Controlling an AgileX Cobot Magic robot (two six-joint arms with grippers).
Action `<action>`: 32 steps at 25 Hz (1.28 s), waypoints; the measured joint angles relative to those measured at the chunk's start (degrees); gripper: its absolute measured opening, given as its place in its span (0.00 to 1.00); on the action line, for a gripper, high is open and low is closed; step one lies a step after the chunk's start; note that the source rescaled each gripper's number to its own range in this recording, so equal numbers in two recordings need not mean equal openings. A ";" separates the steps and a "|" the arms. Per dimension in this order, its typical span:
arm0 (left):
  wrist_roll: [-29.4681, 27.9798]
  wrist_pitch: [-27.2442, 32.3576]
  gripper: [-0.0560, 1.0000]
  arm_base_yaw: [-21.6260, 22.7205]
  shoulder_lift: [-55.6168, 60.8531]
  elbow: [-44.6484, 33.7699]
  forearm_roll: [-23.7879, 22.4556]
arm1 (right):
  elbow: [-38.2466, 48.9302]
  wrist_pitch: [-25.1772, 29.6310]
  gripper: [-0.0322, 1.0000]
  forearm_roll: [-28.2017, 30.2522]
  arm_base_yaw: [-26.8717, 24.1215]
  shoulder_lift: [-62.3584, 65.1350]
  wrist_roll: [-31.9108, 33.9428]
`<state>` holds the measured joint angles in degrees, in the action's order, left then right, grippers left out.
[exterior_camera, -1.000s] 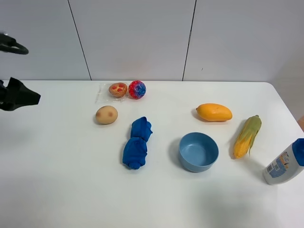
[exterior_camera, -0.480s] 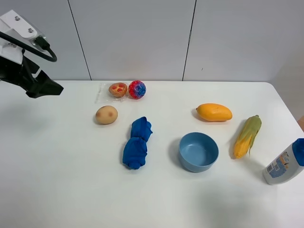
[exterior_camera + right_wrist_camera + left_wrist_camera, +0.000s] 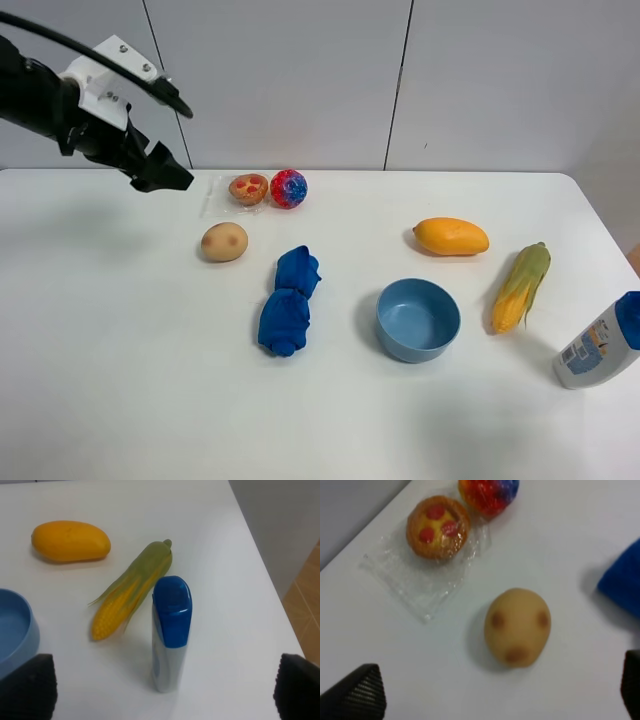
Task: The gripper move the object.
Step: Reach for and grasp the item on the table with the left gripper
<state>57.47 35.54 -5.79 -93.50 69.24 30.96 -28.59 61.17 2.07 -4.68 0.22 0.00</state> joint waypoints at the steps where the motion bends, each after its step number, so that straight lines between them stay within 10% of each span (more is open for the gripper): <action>1: -2.17 0.09 0.92 -0.24 -1.77 1.87 0.00 | 0.00 0.00 1.00 0.00 0.00 0.00 0.00; 8: -13.83 0.51 0.93 -1.05 -13.25 13.77 0.15 | 0.00 0.00 1.00 0.00 0.00 0.00 0.00; 19: -15.29 -1.01 0.96 -1.12 -21.62 21.56 -1.44 | 0.00 0.00 1.00 0.00 0.00 0.00 0.00; 32: 1.14 -2.99 0.96 -4.97 -26.59 21.56 -3.98 | 0.00 0.00 1.00 0.00 0.00 0.00 0.00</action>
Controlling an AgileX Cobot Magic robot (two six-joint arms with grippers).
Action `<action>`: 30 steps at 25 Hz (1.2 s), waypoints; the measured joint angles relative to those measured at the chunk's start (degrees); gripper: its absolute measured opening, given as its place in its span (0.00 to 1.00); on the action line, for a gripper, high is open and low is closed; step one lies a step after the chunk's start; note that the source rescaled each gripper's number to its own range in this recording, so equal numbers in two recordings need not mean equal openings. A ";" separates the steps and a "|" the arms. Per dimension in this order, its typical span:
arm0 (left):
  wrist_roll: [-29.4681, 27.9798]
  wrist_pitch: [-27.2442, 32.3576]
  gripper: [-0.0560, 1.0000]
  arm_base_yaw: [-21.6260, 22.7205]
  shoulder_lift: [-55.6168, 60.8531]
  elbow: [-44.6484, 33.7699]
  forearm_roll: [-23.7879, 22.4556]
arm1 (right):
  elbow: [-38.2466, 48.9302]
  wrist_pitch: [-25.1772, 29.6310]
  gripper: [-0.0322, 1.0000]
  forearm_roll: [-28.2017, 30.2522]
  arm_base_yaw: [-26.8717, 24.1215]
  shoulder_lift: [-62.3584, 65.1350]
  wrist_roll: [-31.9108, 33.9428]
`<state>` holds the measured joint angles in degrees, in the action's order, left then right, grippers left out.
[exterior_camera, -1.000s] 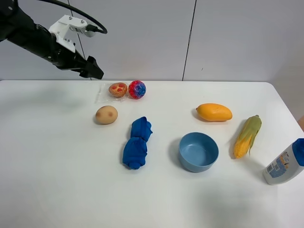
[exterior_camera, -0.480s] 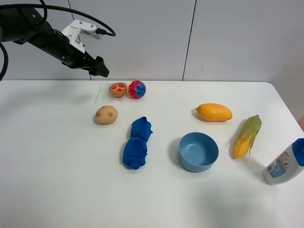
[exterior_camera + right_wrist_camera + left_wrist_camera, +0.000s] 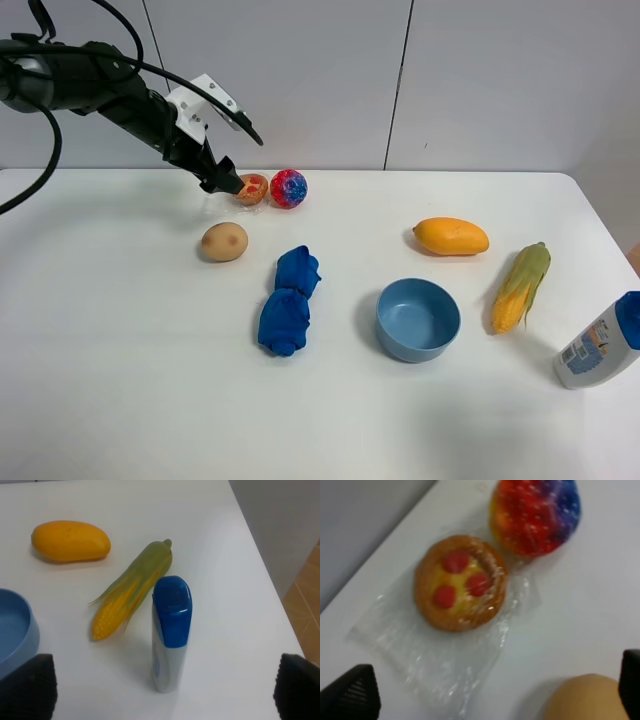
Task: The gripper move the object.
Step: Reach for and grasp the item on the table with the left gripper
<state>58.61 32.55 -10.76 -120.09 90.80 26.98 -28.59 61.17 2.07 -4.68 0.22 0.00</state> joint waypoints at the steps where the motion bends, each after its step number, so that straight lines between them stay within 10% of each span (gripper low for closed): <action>1: 1.41 -0.38 0.96 -0.37 -0.53 0.00 0.21 | 0.00 0.00 1.00 0.00 0.00 0.00 0.00; 30: 5.47 2.04 0.96 -0.58 -19.72 19.92 6.93 | 0.00 0.00 1.00 0.00 0.00 0.00 0.00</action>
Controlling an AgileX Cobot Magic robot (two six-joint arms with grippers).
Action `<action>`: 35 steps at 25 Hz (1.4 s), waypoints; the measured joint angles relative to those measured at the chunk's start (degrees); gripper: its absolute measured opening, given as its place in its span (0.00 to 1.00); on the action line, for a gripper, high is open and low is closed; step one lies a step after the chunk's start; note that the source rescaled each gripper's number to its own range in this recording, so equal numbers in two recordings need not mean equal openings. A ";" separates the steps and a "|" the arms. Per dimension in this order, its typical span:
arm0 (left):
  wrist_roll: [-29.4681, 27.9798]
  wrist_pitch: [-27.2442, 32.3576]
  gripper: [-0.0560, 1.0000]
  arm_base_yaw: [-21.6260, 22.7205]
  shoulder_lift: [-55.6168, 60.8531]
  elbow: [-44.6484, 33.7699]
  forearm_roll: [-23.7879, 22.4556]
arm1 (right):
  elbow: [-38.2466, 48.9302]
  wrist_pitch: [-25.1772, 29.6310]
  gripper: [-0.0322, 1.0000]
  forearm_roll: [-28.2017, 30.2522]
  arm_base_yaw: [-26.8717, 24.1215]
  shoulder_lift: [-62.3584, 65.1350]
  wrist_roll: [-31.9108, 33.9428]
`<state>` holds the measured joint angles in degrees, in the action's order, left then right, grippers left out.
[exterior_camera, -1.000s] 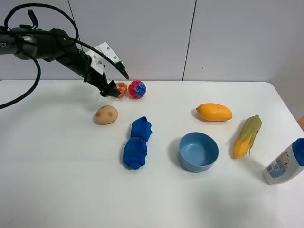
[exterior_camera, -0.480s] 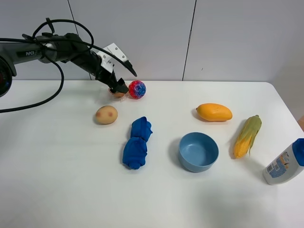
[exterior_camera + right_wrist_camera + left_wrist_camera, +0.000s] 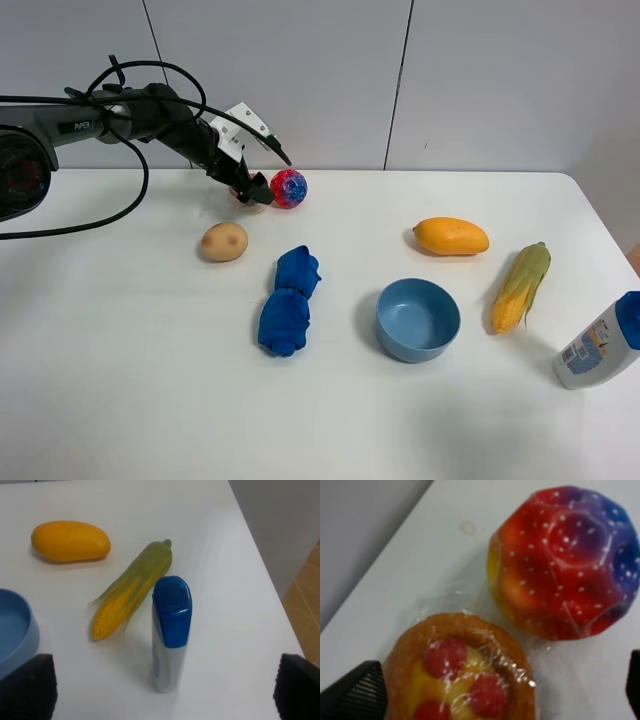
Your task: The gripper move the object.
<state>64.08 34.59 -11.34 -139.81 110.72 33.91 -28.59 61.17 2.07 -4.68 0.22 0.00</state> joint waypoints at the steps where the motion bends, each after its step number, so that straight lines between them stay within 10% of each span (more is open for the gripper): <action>1: 0.00 -0.33 0.96 0.07 0.00 0.00 0.00 | 0.00 0.00 1.00 0.00 0.00 0.00 0.00; 26: 0.14 0.76 0.93 0.98 -6.95 5.03 1.89 | 0.00 0.00 1.00 0.00 0.00 0.00 0.00; 29: 0.14 0.70 0.67 0.98 -7.02 5.22 1.89 | 0.00 0.00 1.00 0.00 0.00 0.00 0.00; 32: 0.14 1.77 0.14 0.98 -7.30 6.11 1.89 | 0.00 0.00 1.00 0.00 0.00 0.00 0.00; 35: 0.14 4.95 0.06 0.98 -7.42 7.48 1.57 | 0.00 0.00 1.00 0.00 0.00 0.00 0.00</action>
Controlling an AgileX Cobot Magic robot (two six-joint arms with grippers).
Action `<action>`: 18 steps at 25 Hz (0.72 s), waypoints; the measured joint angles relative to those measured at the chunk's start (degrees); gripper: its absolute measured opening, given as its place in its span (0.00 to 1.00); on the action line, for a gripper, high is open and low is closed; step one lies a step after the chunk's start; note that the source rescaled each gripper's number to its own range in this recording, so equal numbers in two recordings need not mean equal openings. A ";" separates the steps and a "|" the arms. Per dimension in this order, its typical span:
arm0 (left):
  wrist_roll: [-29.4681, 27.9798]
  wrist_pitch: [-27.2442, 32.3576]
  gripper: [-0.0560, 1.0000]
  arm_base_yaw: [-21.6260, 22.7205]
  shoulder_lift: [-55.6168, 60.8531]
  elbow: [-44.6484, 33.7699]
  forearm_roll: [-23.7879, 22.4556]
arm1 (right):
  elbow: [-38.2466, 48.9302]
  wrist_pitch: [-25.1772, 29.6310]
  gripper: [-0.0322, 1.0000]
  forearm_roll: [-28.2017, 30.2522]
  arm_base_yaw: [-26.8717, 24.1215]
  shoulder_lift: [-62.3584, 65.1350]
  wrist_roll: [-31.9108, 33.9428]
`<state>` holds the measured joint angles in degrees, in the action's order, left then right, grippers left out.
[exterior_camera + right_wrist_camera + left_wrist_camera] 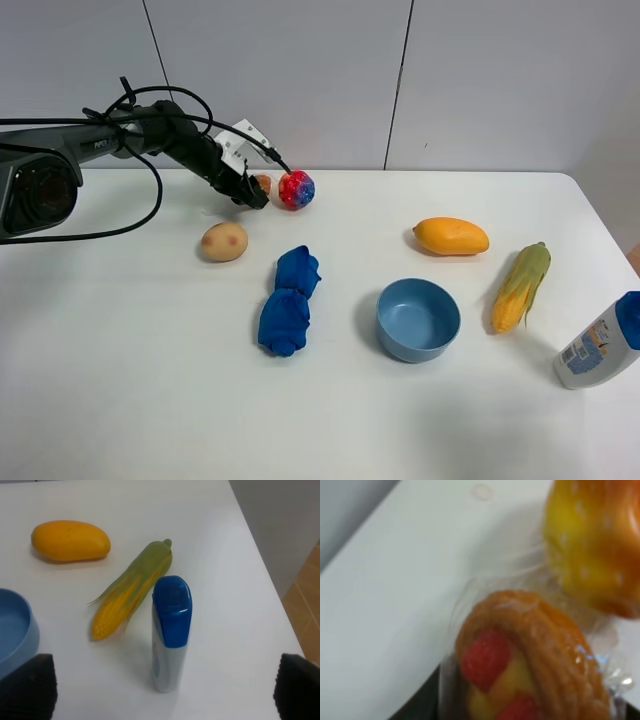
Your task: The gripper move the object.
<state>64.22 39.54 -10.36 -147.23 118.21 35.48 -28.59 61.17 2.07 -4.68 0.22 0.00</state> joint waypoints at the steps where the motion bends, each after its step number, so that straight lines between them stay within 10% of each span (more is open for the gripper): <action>1: -0.15 0.84 0.06 0.00 0.19 0.38 -0.52 | 0.00 0.00 1.00 0.00 0.00 0.00 0.00; 9: -4.74 10.93 0.05 0.04 8.82 1.16 -9.84 | 0.00 0.00 1.00 0.00 0.00 0.00 0.00; 18: -27.42 19.69 0.05 -7.31 24.73 1.16 -10.49 | 0.00 0.00 1.00 0.00 0.00 0.00 0.00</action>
<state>36.81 59.23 -17.67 -122.50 119.36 24.99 -28.59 61.17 2.07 -4.68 0.22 0.00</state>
